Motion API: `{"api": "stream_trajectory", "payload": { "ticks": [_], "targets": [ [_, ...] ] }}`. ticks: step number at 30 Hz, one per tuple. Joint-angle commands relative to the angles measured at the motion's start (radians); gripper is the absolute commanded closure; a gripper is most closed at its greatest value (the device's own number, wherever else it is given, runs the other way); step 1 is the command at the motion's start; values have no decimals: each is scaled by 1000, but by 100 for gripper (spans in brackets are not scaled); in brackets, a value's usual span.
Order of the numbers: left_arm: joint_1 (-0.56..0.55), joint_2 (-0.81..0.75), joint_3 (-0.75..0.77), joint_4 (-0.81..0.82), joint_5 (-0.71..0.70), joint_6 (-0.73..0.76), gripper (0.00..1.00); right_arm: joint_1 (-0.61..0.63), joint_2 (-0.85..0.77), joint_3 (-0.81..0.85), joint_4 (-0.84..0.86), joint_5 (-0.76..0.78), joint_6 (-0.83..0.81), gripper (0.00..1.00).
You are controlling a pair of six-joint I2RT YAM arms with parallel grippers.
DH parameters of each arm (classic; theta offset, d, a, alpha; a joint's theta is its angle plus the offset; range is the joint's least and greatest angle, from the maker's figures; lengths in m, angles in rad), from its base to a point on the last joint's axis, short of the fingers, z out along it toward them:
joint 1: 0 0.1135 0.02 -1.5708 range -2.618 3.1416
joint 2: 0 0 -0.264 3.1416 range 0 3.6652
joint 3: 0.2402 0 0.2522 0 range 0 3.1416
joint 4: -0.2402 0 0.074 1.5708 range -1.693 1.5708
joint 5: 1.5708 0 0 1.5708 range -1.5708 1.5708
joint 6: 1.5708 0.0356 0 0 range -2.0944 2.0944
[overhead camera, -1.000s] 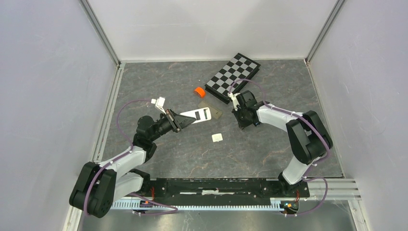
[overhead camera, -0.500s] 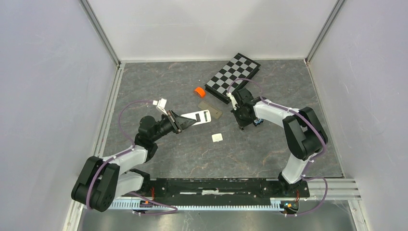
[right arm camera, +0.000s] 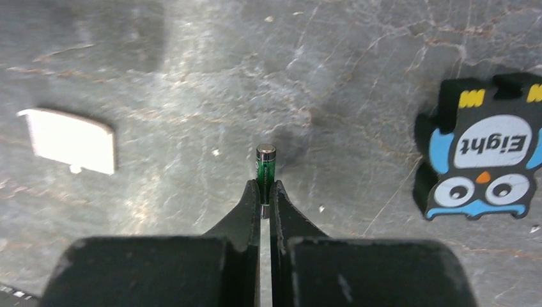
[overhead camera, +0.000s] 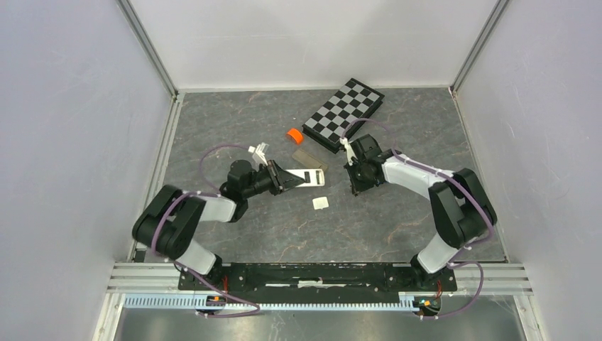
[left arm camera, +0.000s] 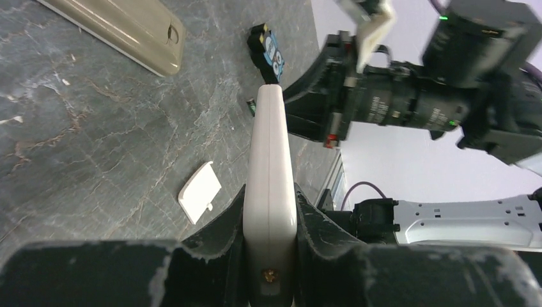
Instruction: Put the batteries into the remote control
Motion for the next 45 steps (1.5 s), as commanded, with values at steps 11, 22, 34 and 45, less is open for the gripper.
{"api": "stream_trajectory", "payload": {
  "ticks": [11,22,34,45],
  "targets": [
    [-64,366,53,503,43,-257,98,0,-215,-95,219,-297,246,100],
    [-93,413,58,524,14,-259,98,15,-167,-103,293,-330,327,100],
    [-93,395,60,539,16,-269,98,19,-131,-77,234,-285,325,90],
    [-93,395,61,541,14,-277,98,19,-131,-61,223,-280,339,70]
  ]
}}
